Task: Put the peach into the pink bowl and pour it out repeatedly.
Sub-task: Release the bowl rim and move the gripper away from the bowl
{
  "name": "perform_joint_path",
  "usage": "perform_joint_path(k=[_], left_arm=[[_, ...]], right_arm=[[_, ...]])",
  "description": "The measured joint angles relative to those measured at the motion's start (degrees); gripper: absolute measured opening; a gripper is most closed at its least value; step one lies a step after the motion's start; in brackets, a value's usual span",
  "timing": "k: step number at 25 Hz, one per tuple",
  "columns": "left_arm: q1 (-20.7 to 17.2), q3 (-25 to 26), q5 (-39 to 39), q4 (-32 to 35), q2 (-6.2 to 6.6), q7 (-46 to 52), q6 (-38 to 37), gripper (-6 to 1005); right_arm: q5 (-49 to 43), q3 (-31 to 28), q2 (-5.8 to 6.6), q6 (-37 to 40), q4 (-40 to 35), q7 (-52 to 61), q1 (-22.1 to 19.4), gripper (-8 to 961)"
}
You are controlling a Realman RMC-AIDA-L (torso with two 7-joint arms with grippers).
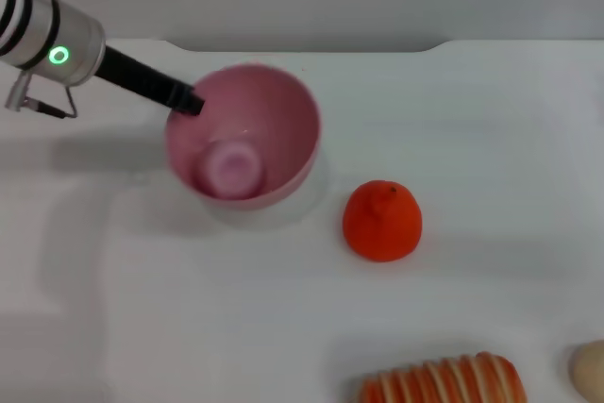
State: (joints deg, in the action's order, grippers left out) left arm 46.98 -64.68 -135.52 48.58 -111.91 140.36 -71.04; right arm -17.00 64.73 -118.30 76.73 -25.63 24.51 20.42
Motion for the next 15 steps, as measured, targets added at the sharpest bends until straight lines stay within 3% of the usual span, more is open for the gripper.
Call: perform_joint_path(k=[3, 7, 8, 15], left_arm=[[-0.3, -0.2, -6.3, 2.6, -0.54, 0.8, -4.5, 61], [-0.1, -0.4, -8.2, 2.7, -0.73, 0.8, -5.8, 65], [-0.1, -0.5, -11.5, 2.7, -1.45, 0.9, -7.5, 66], [-1.3, -0.1, -12.4, 2.6, -2.58, 0.9, -7.0, 73]], right_arm=[[0.0, -1.6, 0.46, 0.0, 2.3, -0.9, 1.1, 444], [-0.1, -3.4, 0.69, -0.1, 3.3, -1.1, 1.6, 444], [-0.2, -3.7, 0.71, -0.3, 3.4, -1.1, 1.6, 444], [-0.3, -3.8, 0.71, -1.5, 4.2, -1.8, 2.3, 444]])
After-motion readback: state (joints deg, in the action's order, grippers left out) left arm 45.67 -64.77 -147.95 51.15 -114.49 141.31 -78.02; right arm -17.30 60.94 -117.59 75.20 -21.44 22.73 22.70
